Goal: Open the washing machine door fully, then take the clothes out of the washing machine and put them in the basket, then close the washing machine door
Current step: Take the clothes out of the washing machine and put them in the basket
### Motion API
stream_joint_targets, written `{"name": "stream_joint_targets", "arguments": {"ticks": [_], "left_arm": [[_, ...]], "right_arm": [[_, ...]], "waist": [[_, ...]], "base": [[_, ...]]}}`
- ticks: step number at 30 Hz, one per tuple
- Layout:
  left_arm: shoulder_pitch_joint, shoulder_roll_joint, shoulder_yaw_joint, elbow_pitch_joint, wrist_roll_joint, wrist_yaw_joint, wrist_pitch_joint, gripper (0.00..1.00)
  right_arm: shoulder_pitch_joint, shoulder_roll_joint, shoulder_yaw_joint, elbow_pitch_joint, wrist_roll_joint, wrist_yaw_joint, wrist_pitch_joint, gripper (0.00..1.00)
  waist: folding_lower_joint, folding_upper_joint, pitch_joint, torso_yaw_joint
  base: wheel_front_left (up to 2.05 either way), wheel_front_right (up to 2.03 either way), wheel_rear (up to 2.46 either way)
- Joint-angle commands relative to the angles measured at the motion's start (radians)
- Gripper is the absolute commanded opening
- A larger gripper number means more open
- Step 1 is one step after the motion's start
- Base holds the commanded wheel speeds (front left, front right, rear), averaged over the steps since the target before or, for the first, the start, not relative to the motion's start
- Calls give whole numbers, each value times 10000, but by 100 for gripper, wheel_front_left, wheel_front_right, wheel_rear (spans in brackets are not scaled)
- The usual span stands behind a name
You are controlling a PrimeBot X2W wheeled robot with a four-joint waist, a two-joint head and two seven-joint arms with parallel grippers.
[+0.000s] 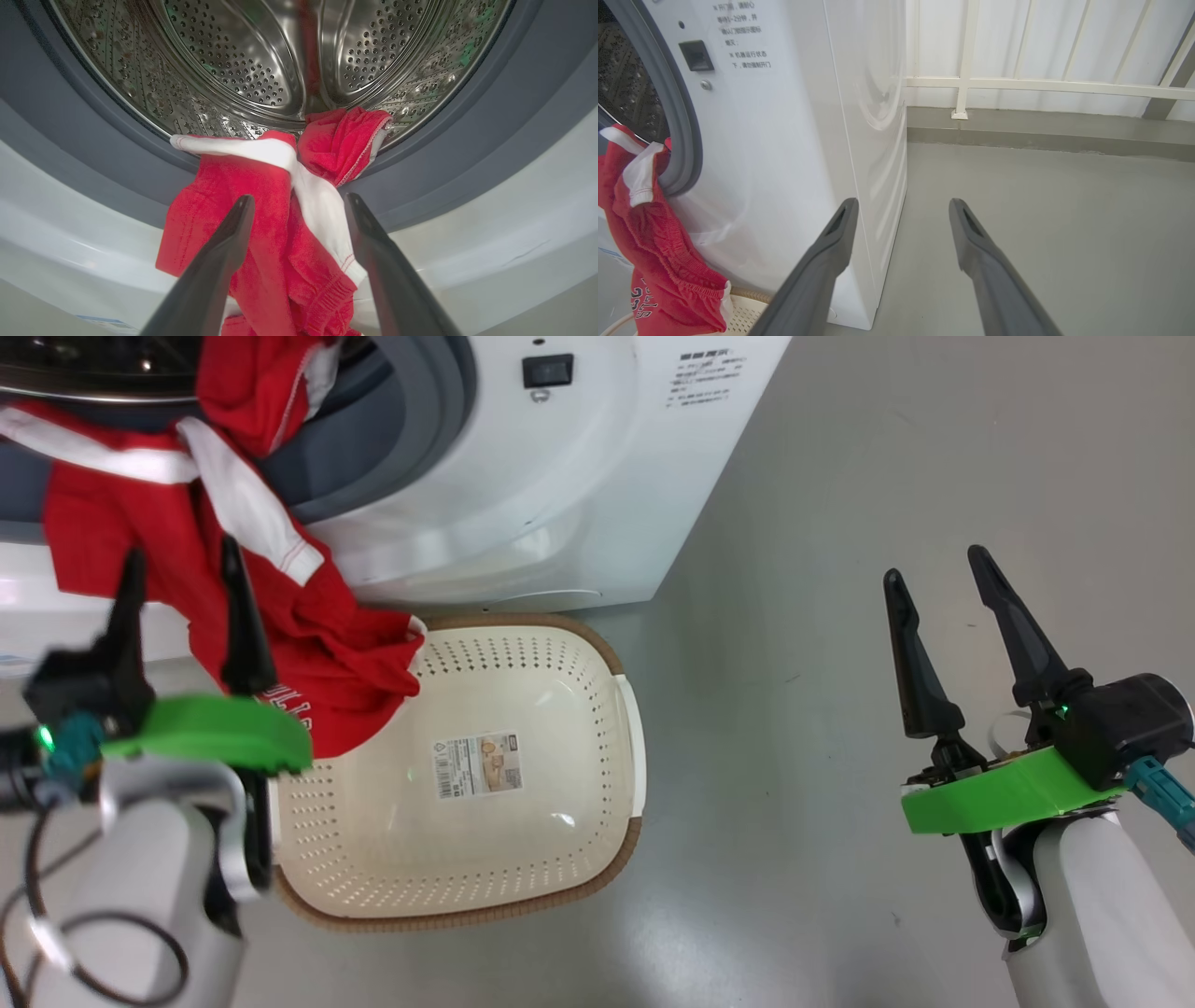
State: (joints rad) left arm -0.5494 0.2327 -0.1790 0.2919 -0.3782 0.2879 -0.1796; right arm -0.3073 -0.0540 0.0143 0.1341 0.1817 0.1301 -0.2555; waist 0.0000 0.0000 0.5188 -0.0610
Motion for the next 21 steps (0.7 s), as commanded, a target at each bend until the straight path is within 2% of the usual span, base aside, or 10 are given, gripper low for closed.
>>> {"name": "stream_joint_targets", "arguments": {"ticks": [1, 13, 21], "left_arm": [[-258, 399, 327, -114, 46, -63, 72, 100], [-2060, 1099, -202, 1393, 606, 99, 2189, 100], [-2544, 1406, -326, 1998, 728, 106, 2668, 100]], "right_arm": [[106, -31, 245, -200, 50, 6, -63, 100], [-130, -355, 1033, 2, 1288, 6, -63, 100], [-203, -611, 1362, -149, 1581, 6, -63, 100]], "waist": [[0, 0, 30, -35], [0, 0, 227, -234], [0, 0, 366, -381]], "base": [[0, 0, 0], [0, 0, 0], [0, 0, 0]]}}
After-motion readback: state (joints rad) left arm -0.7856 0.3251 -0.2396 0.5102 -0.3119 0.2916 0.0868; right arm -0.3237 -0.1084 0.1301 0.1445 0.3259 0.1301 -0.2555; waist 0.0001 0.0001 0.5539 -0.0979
